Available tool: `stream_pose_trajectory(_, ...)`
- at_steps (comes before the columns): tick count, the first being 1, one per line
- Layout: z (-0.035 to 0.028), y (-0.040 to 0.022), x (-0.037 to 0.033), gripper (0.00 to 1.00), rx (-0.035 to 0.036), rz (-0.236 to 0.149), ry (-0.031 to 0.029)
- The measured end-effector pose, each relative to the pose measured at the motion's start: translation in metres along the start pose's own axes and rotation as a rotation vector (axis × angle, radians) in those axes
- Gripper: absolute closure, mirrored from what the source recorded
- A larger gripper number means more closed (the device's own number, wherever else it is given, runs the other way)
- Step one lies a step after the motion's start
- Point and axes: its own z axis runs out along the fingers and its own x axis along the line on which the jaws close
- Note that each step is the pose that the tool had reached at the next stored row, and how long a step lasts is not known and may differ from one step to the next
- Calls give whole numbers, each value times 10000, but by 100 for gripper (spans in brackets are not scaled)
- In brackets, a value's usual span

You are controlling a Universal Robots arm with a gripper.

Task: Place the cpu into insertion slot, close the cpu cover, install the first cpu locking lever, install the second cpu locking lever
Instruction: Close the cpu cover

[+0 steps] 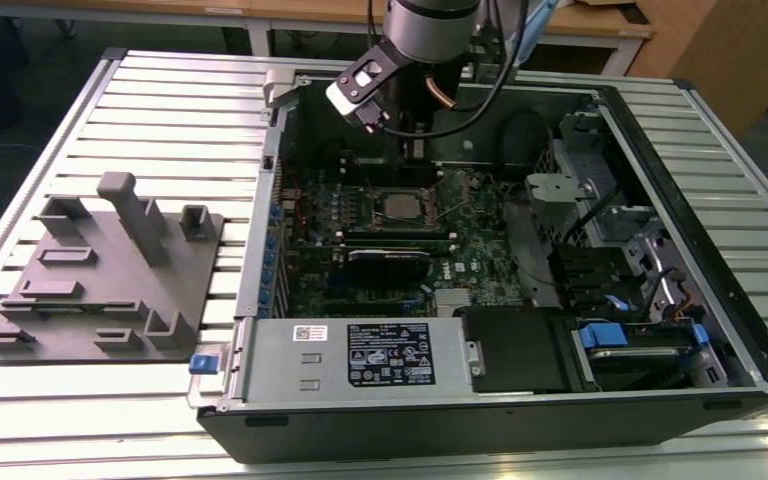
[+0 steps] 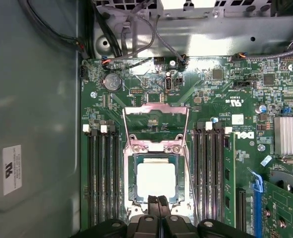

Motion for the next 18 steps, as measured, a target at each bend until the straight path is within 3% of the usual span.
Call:
stream_pose_trajectory(3,-44,0,3,89,1,0,-2)
stream_pose_trajectory(9,-52,3,3,89,0,-3,1)
stream_pose_trajectory(18,-52,91,6,89,0,0,0)
